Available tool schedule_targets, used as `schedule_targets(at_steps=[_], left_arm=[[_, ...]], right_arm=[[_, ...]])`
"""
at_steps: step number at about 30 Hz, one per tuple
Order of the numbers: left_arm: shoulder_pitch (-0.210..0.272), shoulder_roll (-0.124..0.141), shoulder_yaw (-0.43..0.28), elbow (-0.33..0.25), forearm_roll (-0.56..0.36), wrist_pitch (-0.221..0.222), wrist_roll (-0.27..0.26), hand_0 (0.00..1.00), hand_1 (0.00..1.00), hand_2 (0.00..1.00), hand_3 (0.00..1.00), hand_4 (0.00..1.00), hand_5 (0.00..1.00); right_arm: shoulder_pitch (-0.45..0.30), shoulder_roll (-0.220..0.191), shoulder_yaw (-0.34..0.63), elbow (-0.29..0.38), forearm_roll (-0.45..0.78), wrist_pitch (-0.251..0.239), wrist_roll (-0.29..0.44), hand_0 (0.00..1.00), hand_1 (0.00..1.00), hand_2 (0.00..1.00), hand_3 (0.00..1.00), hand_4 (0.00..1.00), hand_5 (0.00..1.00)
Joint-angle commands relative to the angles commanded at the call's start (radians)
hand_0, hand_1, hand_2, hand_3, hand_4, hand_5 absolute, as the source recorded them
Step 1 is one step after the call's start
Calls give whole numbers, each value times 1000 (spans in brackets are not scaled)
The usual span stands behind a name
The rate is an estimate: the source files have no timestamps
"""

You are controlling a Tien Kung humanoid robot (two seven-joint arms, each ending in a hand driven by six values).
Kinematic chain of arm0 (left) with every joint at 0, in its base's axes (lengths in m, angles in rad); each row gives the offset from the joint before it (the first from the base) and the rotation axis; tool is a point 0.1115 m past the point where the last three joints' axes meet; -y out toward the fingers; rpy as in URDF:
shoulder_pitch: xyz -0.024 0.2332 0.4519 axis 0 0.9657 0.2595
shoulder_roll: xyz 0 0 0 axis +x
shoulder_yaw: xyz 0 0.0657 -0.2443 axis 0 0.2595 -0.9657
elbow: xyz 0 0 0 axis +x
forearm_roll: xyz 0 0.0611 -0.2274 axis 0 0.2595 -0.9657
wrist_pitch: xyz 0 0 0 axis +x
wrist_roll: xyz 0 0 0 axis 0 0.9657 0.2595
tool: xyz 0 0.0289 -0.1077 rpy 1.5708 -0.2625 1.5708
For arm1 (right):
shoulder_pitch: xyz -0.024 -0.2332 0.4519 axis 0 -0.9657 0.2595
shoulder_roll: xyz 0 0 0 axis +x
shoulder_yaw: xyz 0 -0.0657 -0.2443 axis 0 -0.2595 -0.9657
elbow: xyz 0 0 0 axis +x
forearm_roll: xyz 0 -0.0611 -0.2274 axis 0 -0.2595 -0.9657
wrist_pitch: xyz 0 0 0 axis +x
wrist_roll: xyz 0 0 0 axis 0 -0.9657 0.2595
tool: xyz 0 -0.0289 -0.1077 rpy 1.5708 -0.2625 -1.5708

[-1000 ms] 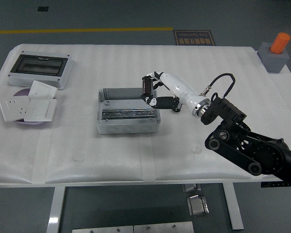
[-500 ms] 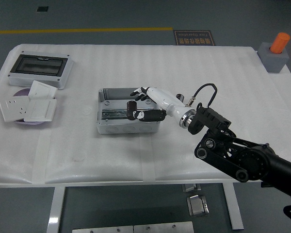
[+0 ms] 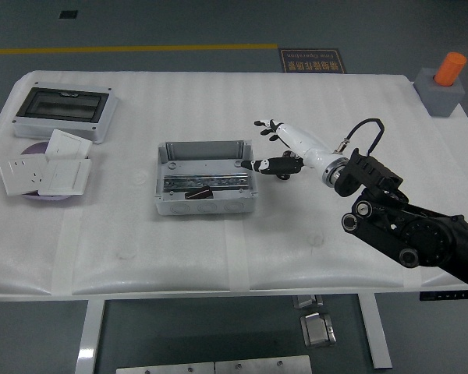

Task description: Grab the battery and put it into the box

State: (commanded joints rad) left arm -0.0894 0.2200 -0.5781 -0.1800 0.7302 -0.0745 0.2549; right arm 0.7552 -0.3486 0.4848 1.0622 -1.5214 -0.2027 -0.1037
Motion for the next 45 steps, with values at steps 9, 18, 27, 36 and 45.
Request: schedule_targets(at_steps=[9, 18, 27, 36, 45], left_arm=[[-6, -1, 13, 0, -11, -1, -3, 460, 583, 404, 515, 449, 323], [-8, -1, 13, 0, -9, -1, -3, 460, 581, 405, 513, 451, 312], [-9, -3, 19, 0, -11, -1, -5, 460, 581, 405, 513, 450, 311], [-14, 1, 18, 0, -6, -2, -5, 459, 581, 402, 512, 451, 309], [-16, 2, 16, 0, 0, -3, -4, 459, 581, 402, 511, 451, 309]], right_arm=[[84, 1, -179, -203, 79, 44, 0, 890, 746, 793, 936, 998, 693], [124, 9, -259, -280, 96, 58, 5, 877, 728, 768, 908, 989, 687], [146, 31, -293, -293, 105, 54, 4, 875, 715, 760, 905, 989, 689], [170, 61, -336, -314, 114, 49, 4, 876, 706, 749, 896, 990, 693], [183, 76, -375, -342, 130, 44, 7, 872, 706, 746, 894, 986, 699]])
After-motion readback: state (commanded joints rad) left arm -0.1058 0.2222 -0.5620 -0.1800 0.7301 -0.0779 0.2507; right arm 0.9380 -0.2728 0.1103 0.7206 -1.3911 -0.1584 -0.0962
